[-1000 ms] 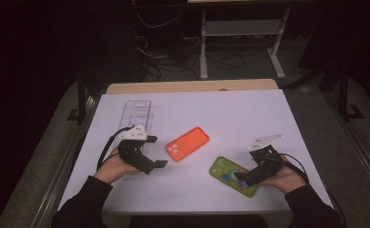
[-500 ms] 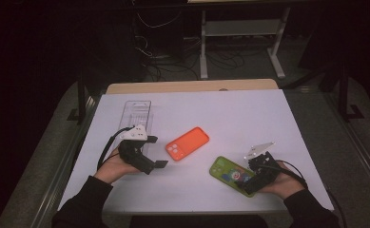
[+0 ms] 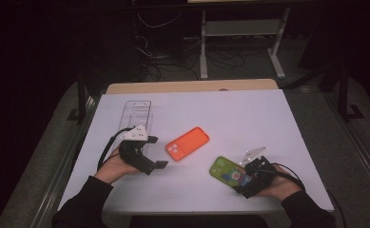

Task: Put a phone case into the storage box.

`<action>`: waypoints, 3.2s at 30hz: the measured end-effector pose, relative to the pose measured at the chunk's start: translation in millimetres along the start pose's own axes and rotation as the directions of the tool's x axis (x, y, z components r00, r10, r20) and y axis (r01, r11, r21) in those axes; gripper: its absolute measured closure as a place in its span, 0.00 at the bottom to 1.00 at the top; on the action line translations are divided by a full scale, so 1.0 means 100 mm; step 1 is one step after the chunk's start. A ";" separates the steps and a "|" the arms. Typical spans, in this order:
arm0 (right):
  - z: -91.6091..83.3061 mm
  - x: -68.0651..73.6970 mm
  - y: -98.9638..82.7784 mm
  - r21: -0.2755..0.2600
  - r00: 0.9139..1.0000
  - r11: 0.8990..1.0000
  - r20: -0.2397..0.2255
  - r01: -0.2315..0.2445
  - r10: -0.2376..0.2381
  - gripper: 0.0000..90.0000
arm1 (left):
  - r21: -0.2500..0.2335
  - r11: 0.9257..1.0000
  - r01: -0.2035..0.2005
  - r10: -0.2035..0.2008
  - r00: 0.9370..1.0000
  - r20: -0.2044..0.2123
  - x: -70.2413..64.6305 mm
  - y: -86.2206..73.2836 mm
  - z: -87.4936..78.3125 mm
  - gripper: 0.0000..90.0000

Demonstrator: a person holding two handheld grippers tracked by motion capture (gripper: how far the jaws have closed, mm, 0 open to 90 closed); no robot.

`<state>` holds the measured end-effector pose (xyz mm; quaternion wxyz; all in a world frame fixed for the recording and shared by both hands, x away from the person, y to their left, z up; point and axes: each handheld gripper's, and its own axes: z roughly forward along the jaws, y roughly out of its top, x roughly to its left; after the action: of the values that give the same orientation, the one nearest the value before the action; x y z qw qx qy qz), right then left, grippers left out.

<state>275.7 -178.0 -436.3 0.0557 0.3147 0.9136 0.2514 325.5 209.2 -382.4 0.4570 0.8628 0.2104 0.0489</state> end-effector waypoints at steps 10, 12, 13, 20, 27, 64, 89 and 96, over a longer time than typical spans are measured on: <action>0.02 0.02 -0.02 0.021 1.000 1.000 0.010 0.018 -0.018 0.14 | 0.003 1.000 0.000 0.000 1.000 0.001 0.01 0.00 0.01 0.00; 0.01 0.02 -0.02 0.023 1.000 1.000 0.010 0.020 -0.020 0.15 | 0.003 1.000 -0.003 0.003 1.000 -0.001 0.01 -0.01 0.01 0.00; 0.01 0.02 -0.01 0.025 1.000 0.999 0.010 0.020 -0.021 0.15 | 0.004 1.000 -0.003 0.003 1.000 0.000 0.01 -0.01 0.02 0.00; 0.01 0.02 -0.01 0.030 1.000 0.999 0.005 0.021 -0.022 0.16 | 0.022 1.000 -0.018 0.018 1.000 -0.005 0.01 -0.01 0.01 0.00; 0.00 0.02 -0.01 0.031 1.000 0.999 0.007 0.026 -0.027 0.17 | 0.019 1.000 0.000 0.000 1.000 -0.006 0.02 -0.02 -0.01 0.00; -0.21 -0.51 0.57 -0.065 0.984 0.985 -0.066 0.160 -0.164 0.17 | 0.032 0.996 -0.082 0.080 0.994 0.078 0.13 0.29 0.23 0.00; -0.15 -0.48 1.09 -0.057 0.922 0.938 -0.173 0.342 -0.346 0.17 | 0.045 0.978 -0.203 0.192 0.963 0.188 0.11 0.69 0.57 0.00; -0.07 -0.36 1.25 -0.046 0.899 0.924 -0.216 0.381 -0.381 0.17 | 0.099 0.960 -0.261 0.236 0.948 0.215 0.06 0.66 0.64 0.00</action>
<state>371.3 -118.2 -370.7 0.0026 0.1001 0.9575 0.2703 369.5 129.5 -367.0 0.4105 0.9102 0.0552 0.0054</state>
